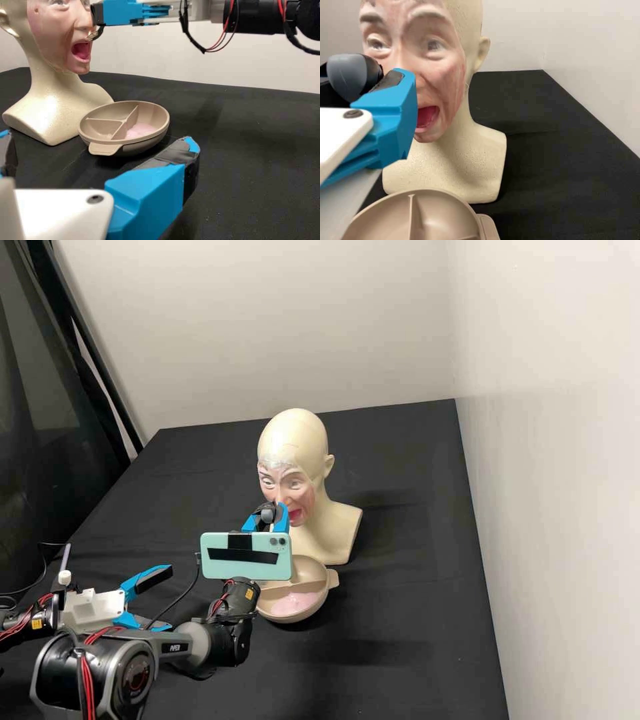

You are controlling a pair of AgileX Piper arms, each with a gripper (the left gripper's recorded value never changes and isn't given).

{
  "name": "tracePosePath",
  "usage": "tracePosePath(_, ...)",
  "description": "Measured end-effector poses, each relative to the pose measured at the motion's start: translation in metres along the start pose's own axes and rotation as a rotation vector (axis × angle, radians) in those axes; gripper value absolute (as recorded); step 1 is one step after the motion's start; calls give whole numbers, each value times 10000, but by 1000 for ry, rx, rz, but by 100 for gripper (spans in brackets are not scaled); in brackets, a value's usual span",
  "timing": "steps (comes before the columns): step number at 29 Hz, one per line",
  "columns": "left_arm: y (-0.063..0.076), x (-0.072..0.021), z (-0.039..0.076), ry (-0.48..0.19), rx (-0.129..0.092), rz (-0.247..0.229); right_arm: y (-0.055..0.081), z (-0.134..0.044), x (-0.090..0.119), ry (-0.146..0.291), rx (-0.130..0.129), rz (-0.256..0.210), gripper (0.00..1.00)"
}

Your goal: Feed the grandma with a spoon

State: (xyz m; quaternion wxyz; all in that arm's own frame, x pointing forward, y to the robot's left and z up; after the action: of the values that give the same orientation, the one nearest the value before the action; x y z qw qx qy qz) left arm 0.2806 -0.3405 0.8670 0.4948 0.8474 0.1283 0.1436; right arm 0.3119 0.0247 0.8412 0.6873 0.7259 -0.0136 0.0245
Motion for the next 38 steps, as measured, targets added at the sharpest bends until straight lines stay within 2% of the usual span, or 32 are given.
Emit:
tracePosePath(2, 0, 0, 0, 0, 0, 0, -18, 24, 22, -10, -1, -6, 0)
tracePosePath(4, 0, 0, 0, 0, 0, 0, -35, 45, 45, -16, -16, -12, 0)
tracePosePath(10, 0, 0, 0, 0, 0, 0, -88, 107, 74, -35, -38, -29, 0)
tracePosePath(17, 0, 0, 0, 0, 0, 0, -111, 152, 84, -56, -29, -30, 0)
tracePosePath(30, 0, 0, 0, 0, 0, 0, -84, 131, 125, -61, -27, -29, 0)
tracePosePath(38, 0, 0, 0, 0, 0, 0, -49, 91, 113, -49, -28, -18, 0)
